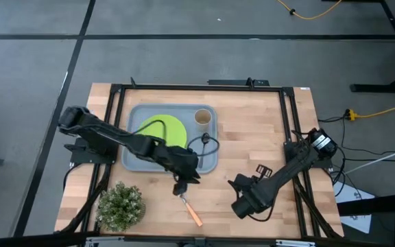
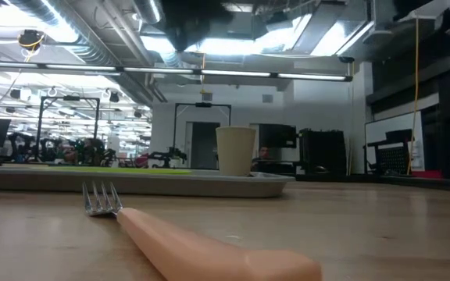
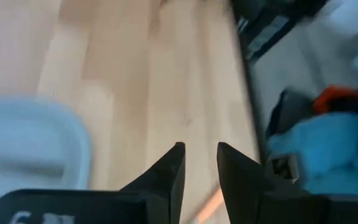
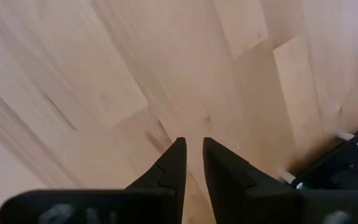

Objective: Pick and place plate/cup/fork/spoon on tray
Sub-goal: Put the orange fork on the gray tray to the right of the green plate

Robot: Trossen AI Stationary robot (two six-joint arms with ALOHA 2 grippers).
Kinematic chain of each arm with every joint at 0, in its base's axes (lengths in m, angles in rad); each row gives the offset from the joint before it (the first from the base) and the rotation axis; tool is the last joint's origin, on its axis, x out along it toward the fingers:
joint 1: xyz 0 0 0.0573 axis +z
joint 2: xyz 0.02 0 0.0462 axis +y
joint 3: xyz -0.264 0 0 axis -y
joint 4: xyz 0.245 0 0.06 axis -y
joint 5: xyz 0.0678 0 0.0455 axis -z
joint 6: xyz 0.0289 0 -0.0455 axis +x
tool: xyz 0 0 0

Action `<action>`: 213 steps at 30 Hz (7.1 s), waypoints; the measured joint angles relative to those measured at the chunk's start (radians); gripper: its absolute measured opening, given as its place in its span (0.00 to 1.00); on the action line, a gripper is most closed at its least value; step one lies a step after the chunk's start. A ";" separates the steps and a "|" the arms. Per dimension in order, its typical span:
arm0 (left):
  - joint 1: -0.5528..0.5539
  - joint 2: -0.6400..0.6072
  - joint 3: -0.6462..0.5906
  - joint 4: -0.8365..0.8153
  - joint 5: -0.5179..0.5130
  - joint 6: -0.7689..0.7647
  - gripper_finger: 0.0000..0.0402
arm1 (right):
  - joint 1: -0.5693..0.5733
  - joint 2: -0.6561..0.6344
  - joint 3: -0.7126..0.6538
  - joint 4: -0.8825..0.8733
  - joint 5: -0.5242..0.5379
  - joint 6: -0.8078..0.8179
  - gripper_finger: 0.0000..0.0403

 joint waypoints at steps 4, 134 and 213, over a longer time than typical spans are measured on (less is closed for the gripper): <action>-0.004 0.094 0.137 -0.245 -0.043 -0.018 0.21 | 0.027 0.000 0.000 0.005 0.041 0.002 0.15; -0.095 0.587 0.335 -0.019 0.211 -0.134 0.21 | 0.095 0.001 -0.001 0.068 0.131 -0.051 0.15; 0.098 -0.049 0.406 -1.240 0.178 0.524 0.21 | 0.111 0.000 0.000 0.252 0.224 -0.023 0.15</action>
